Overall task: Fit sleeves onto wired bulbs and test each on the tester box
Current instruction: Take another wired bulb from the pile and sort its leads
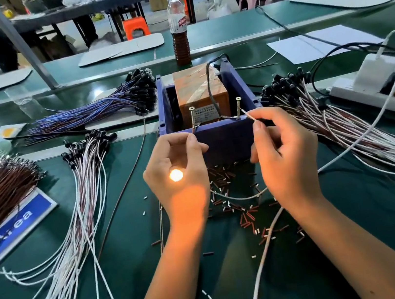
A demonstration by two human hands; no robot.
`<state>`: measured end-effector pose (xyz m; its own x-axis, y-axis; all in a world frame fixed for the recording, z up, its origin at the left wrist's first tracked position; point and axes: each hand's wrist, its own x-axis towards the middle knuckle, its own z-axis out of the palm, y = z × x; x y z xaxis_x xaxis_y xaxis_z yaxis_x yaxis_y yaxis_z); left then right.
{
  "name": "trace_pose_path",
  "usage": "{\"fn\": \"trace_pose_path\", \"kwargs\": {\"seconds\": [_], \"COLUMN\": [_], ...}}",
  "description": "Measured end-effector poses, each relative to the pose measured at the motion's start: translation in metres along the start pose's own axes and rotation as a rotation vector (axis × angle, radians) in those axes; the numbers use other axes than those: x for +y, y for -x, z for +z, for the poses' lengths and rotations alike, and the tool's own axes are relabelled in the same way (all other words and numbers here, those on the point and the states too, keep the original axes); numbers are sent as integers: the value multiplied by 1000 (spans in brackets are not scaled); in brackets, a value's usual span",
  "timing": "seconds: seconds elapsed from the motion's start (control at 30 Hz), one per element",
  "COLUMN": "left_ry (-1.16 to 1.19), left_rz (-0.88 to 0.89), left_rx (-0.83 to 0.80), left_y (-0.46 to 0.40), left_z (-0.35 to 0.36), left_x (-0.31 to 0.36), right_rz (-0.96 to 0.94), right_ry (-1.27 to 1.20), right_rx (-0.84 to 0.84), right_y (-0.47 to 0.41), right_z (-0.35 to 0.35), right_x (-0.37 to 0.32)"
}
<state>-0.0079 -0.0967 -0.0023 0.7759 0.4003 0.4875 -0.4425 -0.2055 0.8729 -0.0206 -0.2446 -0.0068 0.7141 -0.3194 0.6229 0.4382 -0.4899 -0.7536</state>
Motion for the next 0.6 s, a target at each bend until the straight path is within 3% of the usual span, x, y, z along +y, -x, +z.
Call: {"fn": "trace_pose_path", "kwargs": {"seconds": [0.6], "left_ry": [3], "left_rz": [-51], "left_rx": [-4], "left_y": [0], "left_z": [-1], "left_x": [4], "right_rz": [-31], "right_ry": [53], "right_rx": [2], "right_y": [1], "right_z": [2], "right_x": [1]}}
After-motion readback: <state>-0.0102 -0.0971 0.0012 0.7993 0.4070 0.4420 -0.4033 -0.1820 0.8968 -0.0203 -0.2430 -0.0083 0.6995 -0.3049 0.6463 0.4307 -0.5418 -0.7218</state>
